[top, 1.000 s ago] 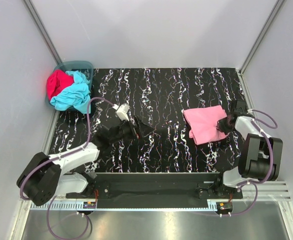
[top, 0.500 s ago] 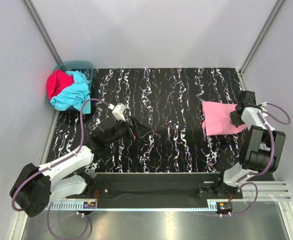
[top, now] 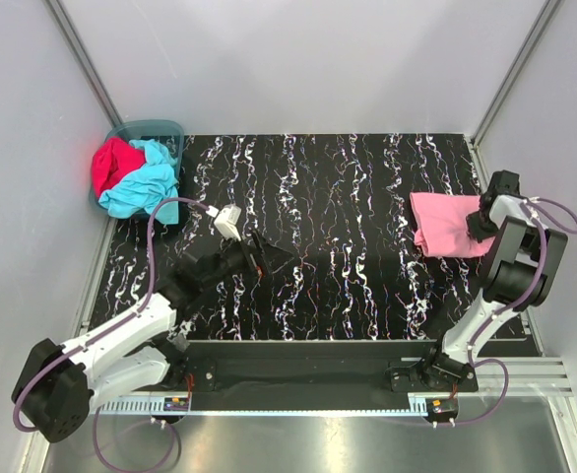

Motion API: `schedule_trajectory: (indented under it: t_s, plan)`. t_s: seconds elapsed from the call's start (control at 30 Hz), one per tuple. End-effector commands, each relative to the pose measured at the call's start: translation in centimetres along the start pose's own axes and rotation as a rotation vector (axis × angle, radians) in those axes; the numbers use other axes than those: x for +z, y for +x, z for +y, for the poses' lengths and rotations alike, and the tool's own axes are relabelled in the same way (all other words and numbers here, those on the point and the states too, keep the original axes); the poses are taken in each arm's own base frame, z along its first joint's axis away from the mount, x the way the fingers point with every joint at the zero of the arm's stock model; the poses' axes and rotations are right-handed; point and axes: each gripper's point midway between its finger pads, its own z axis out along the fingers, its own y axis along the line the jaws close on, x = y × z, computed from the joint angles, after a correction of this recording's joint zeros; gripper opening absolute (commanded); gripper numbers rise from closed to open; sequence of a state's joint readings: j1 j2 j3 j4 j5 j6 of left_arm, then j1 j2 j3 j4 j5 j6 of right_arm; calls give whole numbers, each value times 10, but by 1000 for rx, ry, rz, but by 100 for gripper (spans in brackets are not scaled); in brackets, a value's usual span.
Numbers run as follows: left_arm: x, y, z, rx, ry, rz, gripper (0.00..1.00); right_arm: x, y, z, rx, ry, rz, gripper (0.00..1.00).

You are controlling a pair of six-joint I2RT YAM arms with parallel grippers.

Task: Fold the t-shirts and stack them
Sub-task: Neatly place the folded tshirt to the corner

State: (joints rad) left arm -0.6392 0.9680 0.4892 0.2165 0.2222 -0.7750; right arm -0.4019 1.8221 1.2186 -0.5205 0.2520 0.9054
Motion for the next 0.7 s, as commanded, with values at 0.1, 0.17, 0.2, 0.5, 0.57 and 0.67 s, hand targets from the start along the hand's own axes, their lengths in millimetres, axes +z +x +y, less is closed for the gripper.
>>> schedule_trajectory:
  t_s: [0.1, 0.17, 0.2, 0.5, 0.57, 0.67]
  plan:
    - [-6, -23, -14, 35, 22, -73, 99, 18, -5, 16, -21, -1, 4, 0]
    - [-7, -23, -13, 38, 15, -73, 99, 20, -11, 19, -13, 3, -13, 0]
    - [-8, -25, -13, 39, 11, -77, 99, 20, -11, 18, -11, 8, -15, 0]
    - [-5, -22, -8, 35, -2, -67, 99, 6, -19, 24, 6, -20, -33, 11]
    - [-4, -21, -8, 31, 2, -65, 99, -4, -25, 28, 11, -42, -47, 16]
    - [-4, -20, -8, 30, 5, -62, 99, -15, -29, 33, 18, -75, -52, 22]
